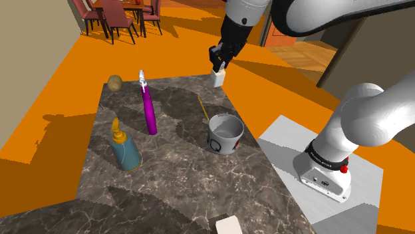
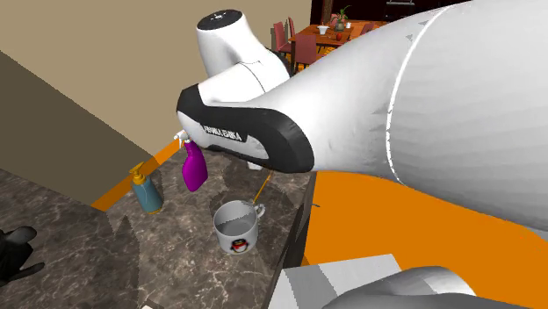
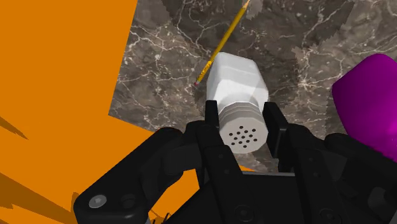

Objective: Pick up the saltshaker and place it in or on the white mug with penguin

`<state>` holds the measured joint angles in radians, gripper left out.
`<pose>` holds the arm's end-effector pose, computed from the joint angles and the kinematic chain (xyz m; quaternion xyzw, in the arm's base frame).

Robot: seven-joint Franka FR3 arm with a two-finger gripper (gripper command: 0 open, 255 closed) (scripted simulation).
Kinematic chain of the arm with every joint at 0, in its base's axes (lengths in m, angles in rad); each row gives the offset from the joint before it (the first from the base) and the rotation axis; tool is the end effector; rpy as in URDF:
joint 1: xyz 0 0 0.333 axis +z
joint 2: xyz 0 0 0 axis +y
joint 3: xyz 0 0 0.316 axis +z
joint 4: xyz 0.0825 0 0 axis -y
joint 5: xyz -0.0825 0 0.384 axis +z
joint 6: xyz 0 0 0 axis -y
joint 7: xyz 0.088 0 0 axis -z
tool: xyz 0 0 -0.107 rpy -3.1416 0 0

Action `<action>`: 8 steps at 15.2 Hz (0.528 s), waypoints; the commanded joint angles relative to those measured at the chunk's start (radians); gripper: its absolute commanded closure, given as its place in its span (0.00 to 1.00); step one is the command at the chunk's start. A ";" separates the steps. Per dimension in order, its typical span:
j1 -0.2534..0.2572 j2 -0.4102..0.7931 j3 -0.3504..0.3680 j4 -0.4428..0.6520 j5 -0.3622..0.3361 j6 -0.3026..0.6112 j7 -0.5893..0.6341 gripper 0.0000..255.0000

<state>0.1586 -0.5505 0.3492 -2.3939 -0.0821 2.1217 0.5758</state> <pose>0.3593 0.2134 0.5291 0.9839 -0.0291 0.1694 0.0489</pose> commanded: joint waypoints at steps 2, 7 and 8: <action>0.038 -0.073 0.031 -0.036 0.031 -0.042 0.041 1.00; 0.110 -0.187 0.094 -0.073 0.089 -0.130 0.120 1.00; 0.111 -0.187 0.096 -0.086 0.090 -0.118 0.123 1.00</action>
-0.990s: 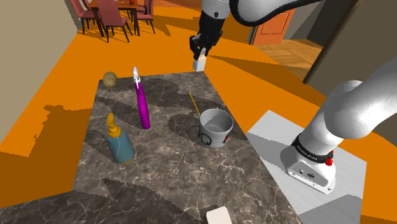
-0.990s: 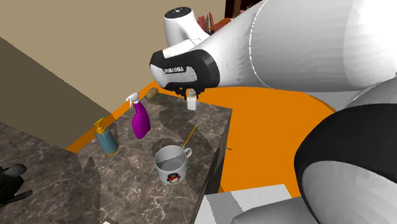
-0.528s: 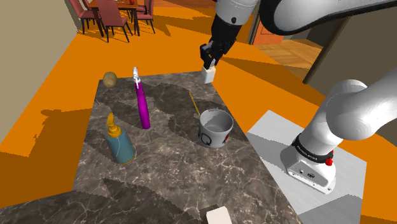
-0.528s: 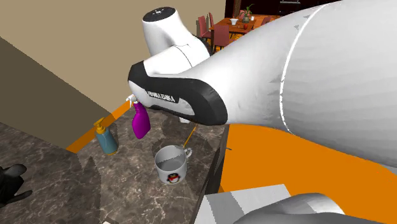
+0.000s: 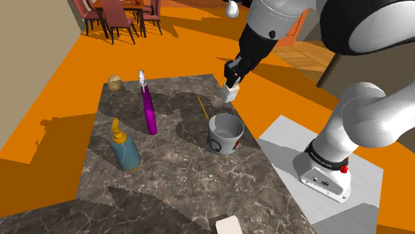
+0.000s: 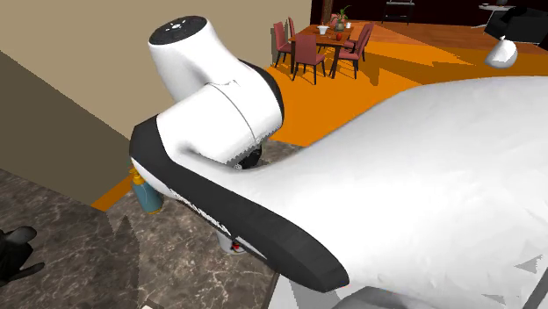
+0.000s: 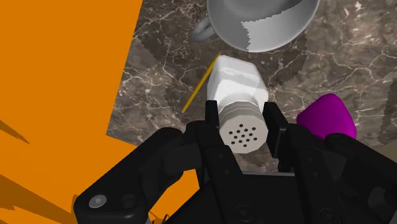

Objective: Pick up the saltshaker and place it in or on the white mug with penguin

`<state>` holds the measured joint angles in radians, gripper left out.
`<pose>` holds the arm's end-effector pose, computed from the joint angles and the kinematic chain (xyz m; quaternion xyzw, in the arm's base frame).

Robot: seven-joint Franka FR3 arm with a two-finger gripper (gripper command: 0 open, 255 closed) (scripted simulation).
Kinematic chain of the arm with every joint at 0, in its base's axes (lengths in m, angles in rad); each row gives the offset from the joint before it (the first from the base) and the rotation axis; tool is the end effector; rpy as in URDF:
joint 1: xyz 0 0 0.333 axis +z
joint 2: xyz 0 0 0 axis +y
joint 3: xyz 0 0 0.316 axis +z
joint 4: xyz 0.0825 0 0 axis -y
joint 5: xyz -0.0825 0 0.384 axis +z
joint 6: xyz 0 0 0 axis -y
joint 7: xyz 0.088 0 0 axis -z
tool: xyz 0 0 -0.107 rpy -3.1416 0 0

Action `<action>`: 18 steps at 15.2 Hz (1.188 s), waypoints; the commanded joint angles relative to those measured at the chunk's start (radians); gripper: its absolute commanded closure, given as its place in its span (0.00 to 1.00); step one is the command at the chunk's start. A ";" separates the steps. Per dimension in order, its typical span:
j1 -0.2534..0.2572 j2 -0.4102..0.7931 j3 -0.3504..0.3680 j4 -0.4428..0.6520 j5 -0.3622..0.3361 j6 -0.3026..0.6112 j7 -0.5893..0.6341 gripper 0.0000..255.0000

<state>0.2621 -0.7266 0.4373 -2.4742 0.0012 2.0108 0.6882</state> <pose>0.2709 0.2551 0.5312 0.9839 -0.0292 0.1692 0.0491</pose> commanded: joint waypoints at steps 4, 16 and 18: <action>0.011 -0.007 0.020 -0.055 0.011 0.046 0.023 1.00; 0.011 0.032 0.066 -0.188 0.017 0.214 0.066 1.00; 0.010 0.036 0.070 -0.197 0.017 0.226 0.069 1.00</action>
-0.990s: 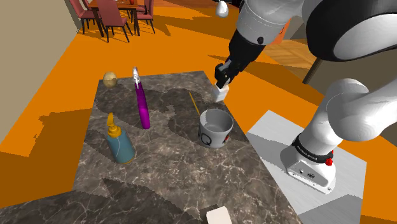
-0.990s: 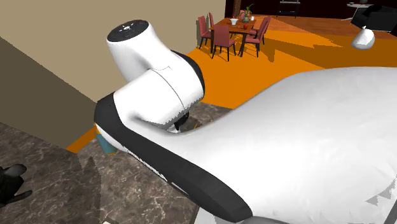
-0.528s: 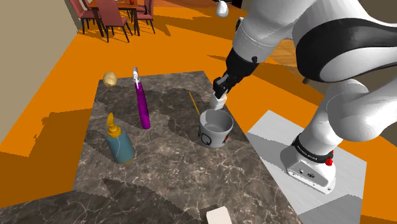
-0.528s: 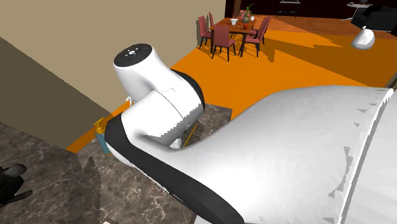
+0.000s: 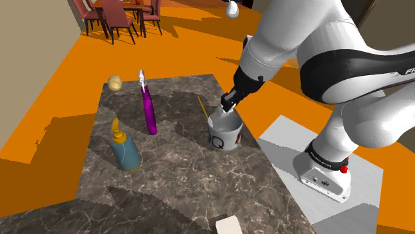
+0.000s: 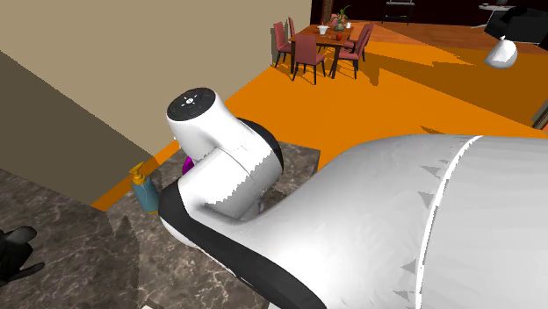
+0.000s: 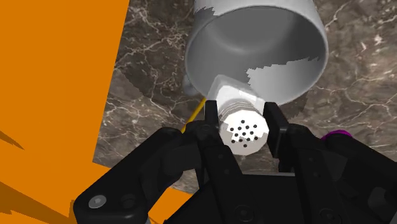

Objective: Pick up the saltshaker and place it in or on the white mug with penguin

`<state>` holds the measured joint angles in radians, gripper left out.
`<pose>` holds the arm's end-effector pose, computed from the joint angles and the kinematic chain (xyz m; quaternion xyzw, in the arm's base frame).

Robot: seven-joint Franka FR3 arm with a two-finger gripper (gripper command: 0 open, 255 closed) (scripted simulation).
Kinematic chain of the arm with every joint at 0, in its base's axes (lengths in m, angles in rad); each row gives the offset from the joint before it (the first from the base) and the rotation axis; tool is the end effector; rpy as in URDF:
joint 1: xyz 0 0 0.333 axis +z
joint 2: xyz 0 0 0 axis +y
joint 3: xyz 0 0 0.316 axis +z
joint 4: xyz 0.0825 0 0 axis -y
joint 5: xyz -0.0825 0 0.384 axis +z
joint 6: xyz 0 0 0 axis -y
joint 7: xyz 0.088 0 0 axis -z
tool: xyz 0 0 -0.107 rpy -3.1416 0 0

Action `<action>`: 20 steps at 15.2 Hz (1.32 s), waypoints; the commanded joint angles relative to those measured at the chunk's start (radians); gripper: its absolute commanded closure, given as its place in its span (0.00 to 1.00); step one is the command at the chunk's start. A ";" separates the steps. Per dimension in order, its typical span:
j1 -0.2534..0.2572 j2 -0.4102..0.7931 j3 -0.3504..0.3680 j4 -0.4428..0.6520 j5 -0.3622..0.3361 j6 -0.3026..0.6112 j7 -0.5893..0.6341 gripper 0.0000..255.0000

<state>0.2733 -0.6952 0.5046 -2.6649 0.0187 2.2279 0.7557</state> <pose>0.2640 0.2585 0.4450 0.9838 -0.0297 0.1699 0.0488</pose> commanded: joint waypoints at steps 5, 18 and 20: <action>-0.001 0.005 0.002 -0.006 0.000 0.009 0.002 1.00; 0.027 -0.063 -0.020 0.076 0.014 -0.141 -0.011 0.00; 0.027 -0.063 -0.020 0.076 0.013 -0.141 -0.011 0.00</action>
<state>0.2997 -0.7562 0.4855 -2.5914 0.0319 2.0914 0.7455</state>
